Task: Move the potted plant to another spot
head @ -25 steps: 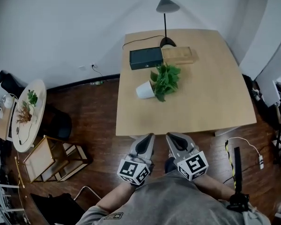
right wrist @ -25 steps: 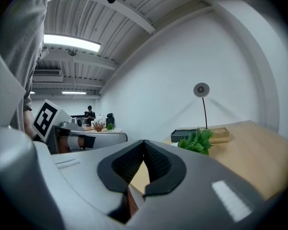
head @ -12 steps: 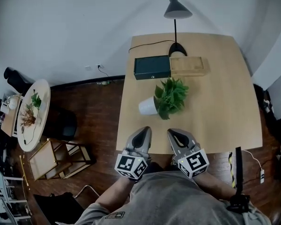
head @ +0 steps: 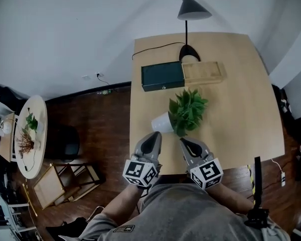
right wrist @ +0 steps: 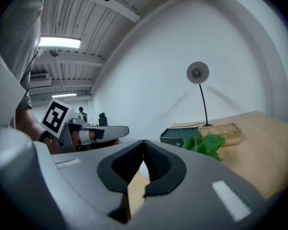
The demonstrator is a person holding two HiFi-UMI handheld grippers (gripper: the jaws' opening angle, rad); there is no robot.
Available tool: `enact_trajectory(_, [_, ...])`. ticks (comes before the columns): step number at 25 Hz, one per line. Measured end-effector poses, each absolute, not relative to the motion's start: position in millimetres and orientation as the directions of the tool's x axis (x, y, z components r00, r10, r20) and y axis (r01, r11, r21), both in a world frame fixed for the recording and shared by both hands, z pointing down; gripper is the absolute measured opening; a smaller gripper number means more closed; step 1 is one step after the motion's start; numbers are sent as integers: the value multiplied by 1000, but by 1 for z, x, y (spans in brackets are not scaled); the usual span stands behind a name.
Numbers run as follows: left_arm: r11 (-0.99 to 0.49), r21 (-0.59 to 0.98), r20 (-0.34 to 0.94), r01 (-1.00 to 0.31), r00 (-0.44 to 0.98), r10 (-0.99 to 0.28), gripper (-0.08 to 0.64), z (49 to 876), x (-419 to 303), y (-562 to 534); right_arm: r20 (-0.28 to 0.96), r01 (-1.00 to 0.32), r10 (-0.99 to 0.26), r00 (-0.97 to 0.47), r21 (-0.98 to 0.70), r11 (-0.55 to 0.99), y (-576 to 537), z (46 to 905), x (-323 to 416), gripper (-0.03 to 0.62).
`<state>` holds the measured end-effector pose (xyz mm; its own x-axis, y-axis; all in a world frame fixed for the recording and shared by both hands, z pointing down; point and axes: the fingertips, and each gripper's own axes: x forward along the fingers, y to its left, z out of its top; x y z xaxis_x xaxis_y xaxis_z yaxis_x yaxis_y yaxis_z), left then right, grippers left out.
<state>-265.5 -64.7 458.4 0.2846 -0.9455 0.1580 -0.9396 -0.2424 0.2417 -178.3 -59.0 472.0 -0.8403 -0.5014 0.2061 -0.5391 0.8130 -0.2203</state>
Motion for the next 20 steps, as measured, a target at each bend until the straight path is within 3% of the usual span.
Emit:
enact_trajectory(10, [-368,209,283,-906,416,-864,0,515,-313,-119,350,-664,-569,-744,-293,688,-79,534,-217,6])
enact_trajectory(20, [-497,189,367,-847,530,-764,0,561,-323,-143,456,-719,-557,-694,-403,566,-77,591,-234,14])
